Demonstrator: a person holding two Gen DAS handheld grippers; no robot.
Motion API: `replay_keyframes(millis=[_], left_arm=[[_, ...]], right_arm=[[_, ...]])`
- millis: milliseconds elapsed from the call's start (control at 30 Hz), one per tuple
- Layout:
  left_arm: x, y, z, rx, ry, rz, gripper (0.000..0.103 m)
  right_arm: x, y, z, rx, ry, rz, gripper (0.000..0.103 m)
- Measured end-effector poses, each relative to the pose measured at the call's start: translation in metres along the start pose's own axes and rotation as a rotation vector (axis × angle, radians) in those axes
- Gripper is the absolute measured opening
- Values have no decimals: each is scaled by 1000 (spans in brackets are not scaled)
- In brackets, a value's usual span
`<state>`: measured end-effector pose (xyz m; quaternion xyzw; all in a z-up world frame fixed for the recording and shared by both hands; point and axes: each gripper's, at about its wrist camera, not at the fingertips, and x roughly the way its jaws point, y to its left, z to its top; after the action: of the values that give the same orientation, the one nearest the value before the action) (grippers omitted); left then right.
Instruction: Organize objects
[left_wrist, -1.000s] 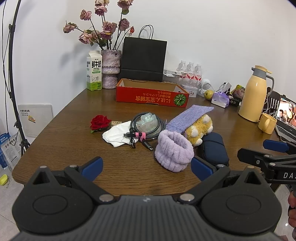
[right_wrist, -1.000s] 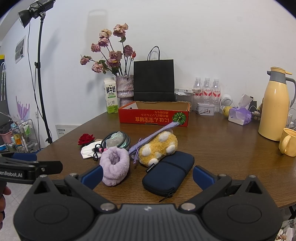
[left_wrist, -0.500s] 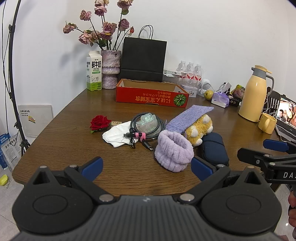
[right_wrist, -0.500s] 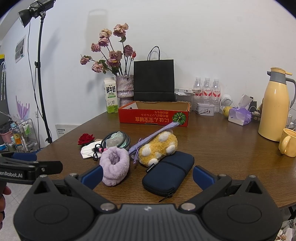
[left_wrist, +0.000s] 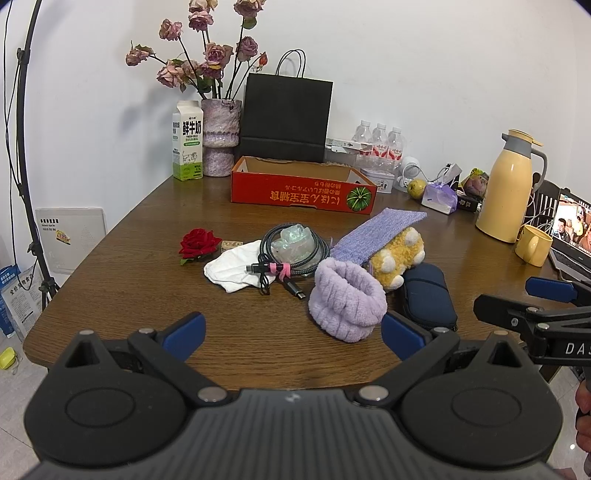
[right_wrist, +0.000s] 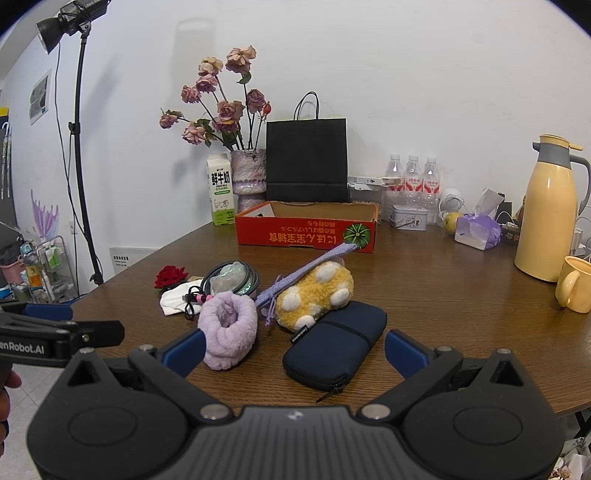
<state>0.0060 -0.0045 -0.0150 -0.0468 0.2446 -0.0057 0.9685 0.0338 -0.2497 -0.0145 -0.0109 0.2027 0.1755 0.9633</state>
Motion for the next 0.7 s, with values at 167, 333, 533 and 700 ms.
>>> replay_keyframes(millis=[167, 333, 533, 700], left_arm=[[0, -1, -1, 0, 0, -1, 103], [0, 0, -1, 0, 0, -1, 103], [0, 0, -2, 0, 1, -1, 103], [1, -1, -3, 0, 0, -3, 103]], right_arm=[[0, 0, -1, 0, 1, 0, 103], [-1, -2, -3, 1, 2, 0, 103], [-2, -2, -8, 0, 6, -2, 103], [0, -3, -7, 0, 8, -3, 103]])
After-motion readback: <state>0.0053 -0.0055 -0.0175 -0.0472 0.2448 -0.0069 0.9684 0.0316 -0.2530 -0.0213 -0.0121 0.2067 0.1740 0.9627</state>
